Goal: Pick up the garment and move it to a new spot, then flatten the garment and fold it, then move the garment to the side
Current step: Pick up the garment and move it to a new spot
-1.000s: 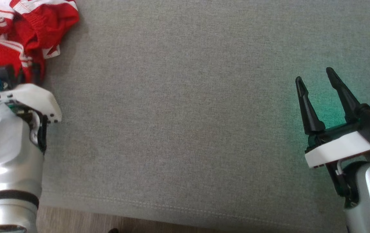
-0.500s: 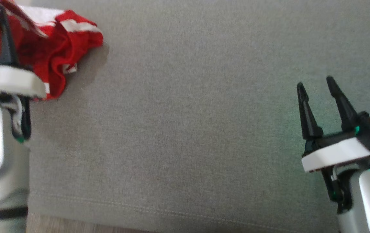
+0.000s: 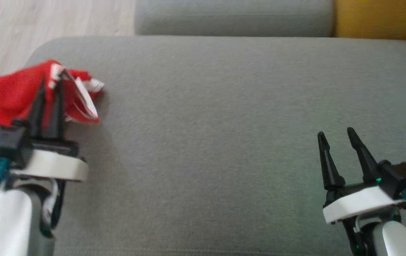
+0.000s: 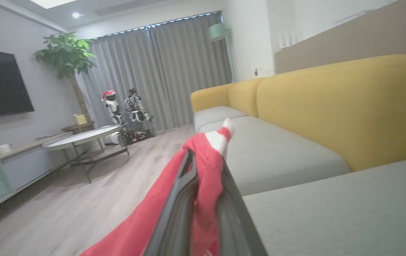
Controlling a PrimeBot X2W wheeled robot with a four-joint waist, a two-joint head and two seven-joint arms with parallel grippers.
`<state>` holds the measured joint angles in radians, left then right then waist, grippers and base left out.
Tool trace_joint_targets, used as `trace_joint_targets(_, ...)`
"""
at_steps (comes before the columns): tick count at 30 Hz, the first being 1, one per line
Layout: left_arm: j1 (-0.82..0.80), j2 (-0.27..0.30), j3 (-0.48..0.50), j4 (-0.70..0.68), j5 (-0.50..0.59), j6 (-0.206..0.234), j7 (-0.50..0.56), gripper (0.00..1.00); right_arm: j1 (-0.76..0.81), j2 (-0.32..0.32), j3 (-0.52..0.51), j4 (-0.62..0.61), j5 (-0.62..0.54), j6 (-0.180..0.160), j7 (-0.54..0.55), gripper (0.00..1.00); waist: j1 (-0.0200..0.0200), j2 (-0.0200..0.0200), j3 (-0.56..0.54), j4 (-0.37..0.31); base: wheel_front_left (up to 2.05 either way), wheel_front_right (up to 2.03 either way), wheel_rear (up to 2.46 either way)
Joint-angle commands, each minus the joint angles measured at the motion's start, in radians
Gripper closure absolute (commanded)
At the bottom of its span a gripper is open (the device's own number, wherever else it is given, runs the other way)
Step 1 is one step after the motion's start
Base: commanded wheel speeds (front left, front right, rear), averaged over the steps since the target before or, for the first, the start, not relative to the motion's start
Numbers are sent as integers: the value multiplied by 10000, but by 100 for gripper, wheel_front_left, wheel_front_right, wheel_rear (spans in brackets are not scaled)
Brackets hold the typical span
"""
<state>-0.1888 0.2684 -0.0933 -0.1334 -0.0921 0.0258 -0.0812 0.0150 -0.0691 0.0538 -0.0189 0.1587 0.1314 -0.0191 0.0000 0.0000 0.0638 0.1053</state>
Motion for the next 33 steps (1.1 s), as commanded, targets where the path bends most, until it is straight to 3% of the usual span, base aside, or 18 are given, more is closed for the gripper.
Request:
trace_joint_targets(1, -312, 213, 118, -909, -71, -51, 279, 100, -114, 47, 209, -446, 59, -7, -53, 0, 0, 0, -458, -745, 0, 0, 0)
trace_joint_targets(8, -315, -280, -875, -1380, -212, -341, 792, 100, -63, 130, 226, -695, 112, -7, 18, 0, 0, 0, -349, -1865, 0, 0, 0)
trace_joint_targets(17, -1946, -1132, -2314, -518, -122, -855, 897, 100, -309, 182, 513, -718, 364, -7, -127, 0, 0, 0, 391, -4015, 0, 0, 0)
trace_joint_targets(25, -3996, -1721, -3321, 869, 1, -1188, 769, 100, -612, 187, 773, -373, 891, -7, -584, 0, 0, 0, 1279, -5609, 0, 0, 0)
trace_joint_targets(33, -5319, -2045, -4071, 3607, -306, -1309, 1116, 100, -923, 188, 1152, 8, 1383, -7, -1076, 0, 0, 0, 2258, -6248, 0, 0, 0)
